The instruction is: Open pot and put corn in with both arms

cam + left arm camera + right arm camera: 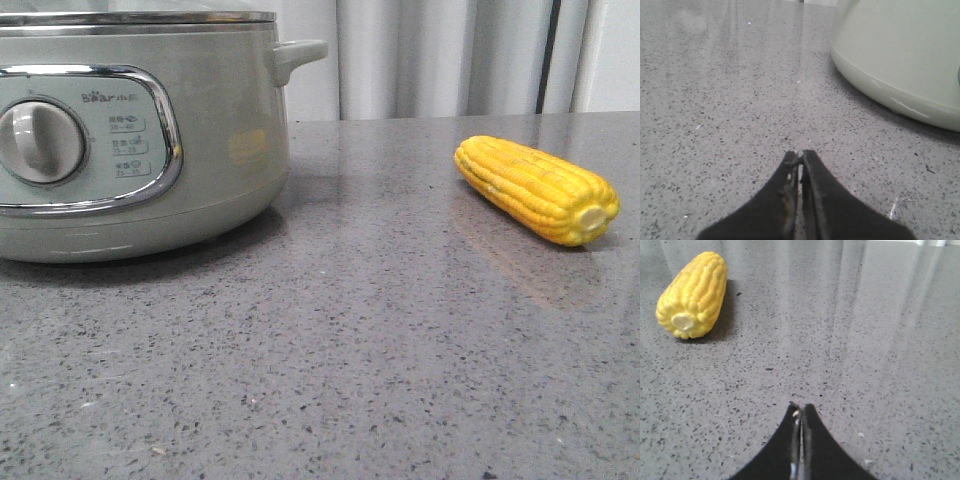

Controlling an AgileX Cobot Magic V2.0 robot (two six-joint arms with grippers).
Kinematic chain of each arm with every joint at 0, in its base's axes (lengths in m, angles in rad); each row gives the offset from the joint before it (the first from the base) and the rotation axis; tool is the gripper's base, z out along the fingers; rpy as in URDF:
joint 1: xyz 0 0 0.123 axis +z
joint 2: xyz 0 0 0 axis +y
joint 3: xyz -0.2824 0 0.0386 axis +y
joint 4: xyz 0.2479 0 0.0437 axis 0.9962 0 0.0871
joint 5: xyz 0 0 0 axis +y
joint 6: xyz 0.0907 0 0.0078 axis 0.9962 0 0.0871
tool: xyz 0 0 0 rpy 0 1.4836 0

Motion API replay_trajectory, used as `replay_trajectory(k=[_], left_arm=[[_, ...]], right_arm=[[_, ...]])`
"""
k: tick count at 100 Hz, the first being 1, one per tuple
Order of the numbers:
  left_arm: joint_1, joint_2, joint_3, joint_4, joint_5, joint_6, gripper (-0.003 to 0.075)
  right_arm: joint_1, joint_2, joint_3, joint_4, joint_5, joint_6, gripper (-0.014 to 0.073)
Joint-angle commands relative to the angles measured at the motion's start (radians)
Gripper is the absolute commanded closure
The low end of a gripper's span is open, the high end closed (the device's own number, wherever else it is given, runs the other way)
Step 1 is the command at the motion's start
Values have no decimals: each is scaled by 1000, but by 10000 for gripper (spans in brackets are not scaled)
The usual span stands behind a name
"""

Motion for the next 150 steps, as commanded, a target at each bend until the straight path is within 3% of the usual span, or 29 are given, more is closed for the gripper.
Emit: replay_trajectory(k=[1,98,112,124,131,141,150], left_arm=[[3,-28,27,4,-35,-9,741],[3,-28,27,6,-35,-9,741],[3,-28,27,6,-35,-9,741],[3,-28,27,-7,-63,-9,741],[3,-28,27,-171,-116,-15,741],[3,-28,27,-659,-176,-23,741],[3,-28,27,-848,-209,-23,741]], right_arm=[[-8,-18,20,8,-21,-6,665],[-8,-18,20,-1,-23,-6,665],[-8,-18,20,-94,-102,-6,665],[-8,-18,20,-95,-247,-6,665],[-8,-18,20,-36,-343,0,665],[-8,-18,20,185,-436,26,665],[-8,-18,20,341,-425,26,665]])
